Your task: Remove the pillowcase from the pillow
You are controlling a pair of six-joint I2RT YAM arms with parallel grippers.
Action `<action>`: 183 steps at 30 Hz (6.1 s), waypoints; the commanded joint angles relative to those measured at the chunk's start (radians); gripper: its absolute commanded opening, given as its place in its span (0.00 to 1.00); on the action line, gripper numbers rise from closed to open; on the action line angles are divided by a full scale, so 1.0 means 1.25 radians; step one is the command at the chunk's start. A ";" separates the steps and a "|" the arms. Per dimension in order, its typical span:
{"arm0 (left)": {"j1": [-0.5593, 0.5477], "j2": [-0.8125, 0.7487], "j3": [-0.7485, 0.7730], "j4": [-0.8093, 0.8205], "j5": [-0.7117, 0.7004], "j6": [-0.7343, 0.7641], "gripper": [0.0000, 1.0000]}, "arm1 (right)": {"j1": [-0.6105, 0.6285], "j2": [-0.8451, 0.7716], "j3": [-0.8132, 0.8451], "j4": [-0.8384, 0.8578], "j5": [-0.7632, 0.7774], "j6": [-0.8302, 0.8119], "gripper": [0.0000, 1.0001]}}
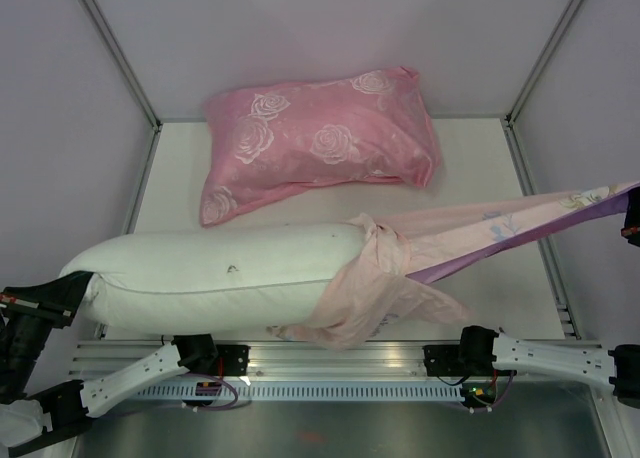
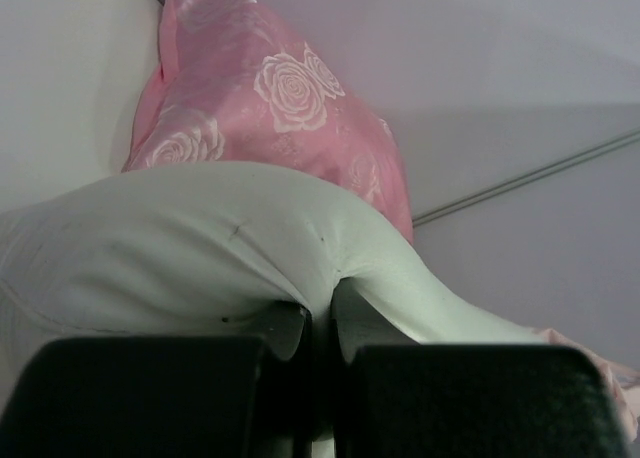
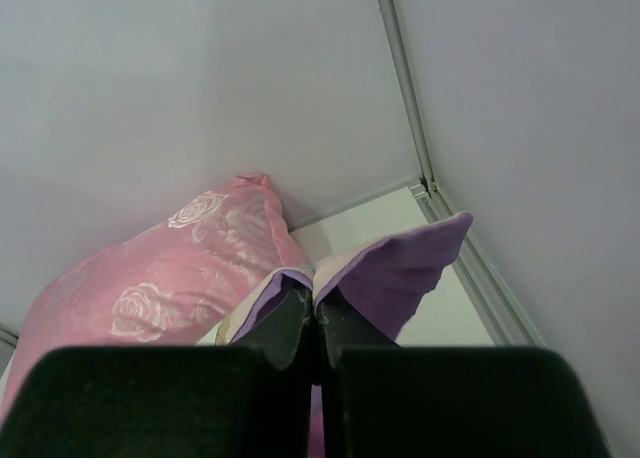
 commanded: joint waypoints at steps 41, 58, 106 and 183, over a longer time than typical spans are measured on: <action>0.006 -0.003 -0.056 0.130 -0.013 0.125 0.02 | 0.305 0.552 -0.591 1.749 0.367 -0.923 0.00; 0.006 -0.017 -0.187 0.148 0.057 0.045 0.02 | 0.248 0.555 -0.738 1.740 0.035 -0.359 0.13; 0.006 -0.071 -0.113 0.140 0.050 0.079 0.02 | -0.496 0.562 -0.656 -0.104 -0.967 0.765 0.98; 0.006 0.000 -0.419 0.355 0.262 0.069 0.02 | -0.663 0.359 -0.673 -0.087 -1.544 0.639 0.94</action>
